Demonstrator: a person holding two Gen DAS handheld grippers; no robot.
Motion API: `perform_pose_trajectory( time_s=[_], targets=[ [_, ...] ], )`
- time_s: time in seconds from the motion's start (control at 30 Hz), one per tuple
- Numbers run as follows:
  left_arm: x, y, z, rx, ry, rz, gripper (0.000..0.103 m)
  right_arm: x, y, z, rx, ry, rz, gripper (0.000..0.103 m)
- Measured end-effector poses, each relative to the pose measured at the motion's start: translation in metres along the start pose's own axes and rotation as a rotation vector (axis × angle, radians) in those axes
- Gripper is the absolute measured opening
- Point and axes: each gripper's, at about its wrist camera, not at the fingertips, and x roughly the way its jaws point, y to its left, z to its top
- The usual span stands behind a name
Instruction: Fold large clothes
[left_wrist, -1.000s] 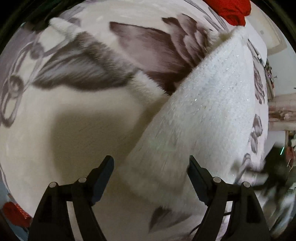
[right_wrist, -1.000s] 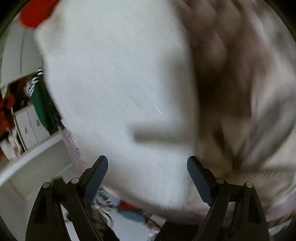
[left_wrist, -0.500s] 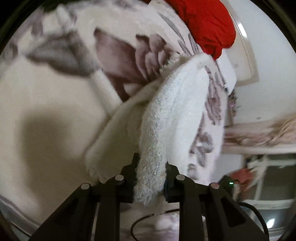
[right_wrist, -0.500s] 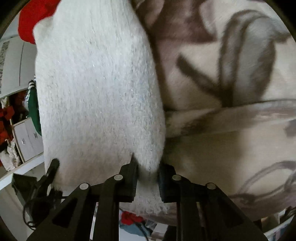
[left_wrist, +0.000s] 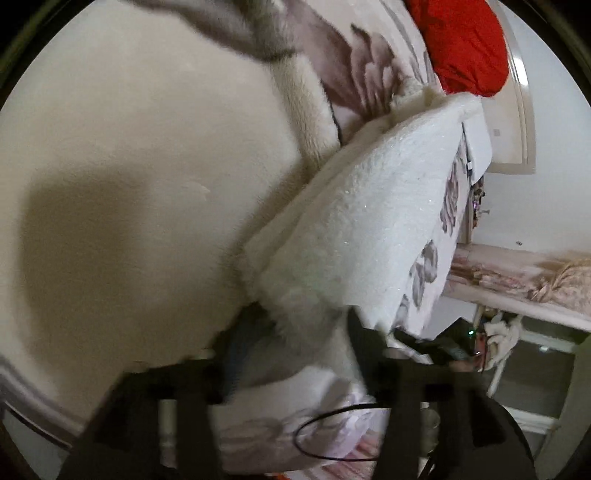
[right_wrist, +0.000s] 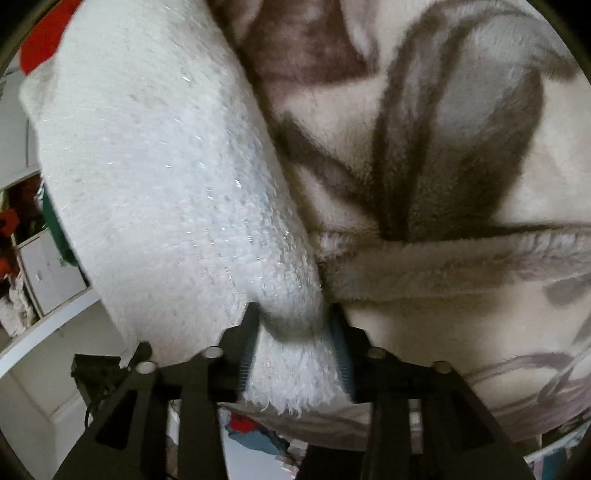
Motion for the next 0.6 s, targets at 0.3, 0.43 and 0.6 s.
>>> perform_pose_trajectory(
  time_s=[0.3,0.43,0.6],
  targets=[
    [0.06,-0.011,0.046,0.179,0.042,-0.041,0.063,0.028,-0.003,0.011,-0.047,0.082,0.189,0.078],
    [0.068,-0.032,0.048,0.298,-0.069,0.038,0.058,0.044,-0.006,0.021,-0.038,0.077,0.291,0.08],
    [0.045,-0.045,0.021,0.355,-0.149,0.057,0.011,0.047,0.007,0.007,-0.026,0.023,0.364,0.023]
  ],
)
